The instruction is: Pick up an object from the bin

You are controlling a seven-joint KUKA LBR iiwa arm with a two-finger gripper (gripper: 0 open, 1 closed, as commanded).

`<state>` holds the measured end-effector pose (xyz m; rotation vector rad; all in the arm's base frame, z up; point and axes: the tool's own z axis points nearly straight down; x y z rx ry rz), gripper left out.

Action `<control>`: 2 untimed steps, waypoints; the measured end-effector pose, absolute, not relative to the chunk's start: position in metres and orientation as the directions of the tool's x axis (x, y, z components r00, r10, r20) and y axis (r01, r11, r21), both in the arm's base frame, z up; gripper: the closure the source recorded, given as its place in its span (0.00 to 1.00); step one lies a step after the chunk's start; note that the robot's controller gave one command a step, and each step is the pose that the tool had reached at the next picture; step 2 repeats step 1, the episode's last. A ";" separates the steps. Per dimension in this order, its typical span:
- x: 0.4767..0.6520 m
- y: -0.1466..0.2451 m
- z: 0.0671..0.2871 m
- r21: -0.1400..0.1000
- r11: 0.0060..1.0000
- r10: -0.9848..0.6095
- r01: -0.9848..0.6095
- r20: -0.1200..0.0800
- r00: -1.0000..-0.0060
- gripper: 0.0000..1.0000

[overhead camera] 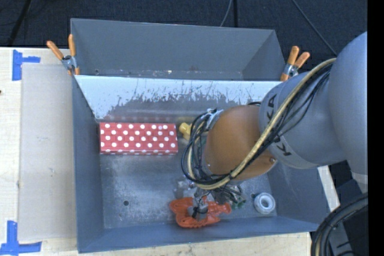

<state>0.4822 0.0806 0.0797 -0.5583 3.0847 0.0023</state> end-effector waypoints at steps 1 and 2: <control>0.511 0.084 0.223 0.001 0.933 -0.360 -0.360 -0.008 -0.933 1.00; 0.511 0.084 0.223 0.001 0.933 -0.360 -0.360 -0.008 -0.933 1.00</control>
Offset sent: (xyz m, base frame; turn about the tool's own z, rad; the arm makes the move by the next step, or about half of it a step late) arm 0.0000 0.0000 0.0000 0.0000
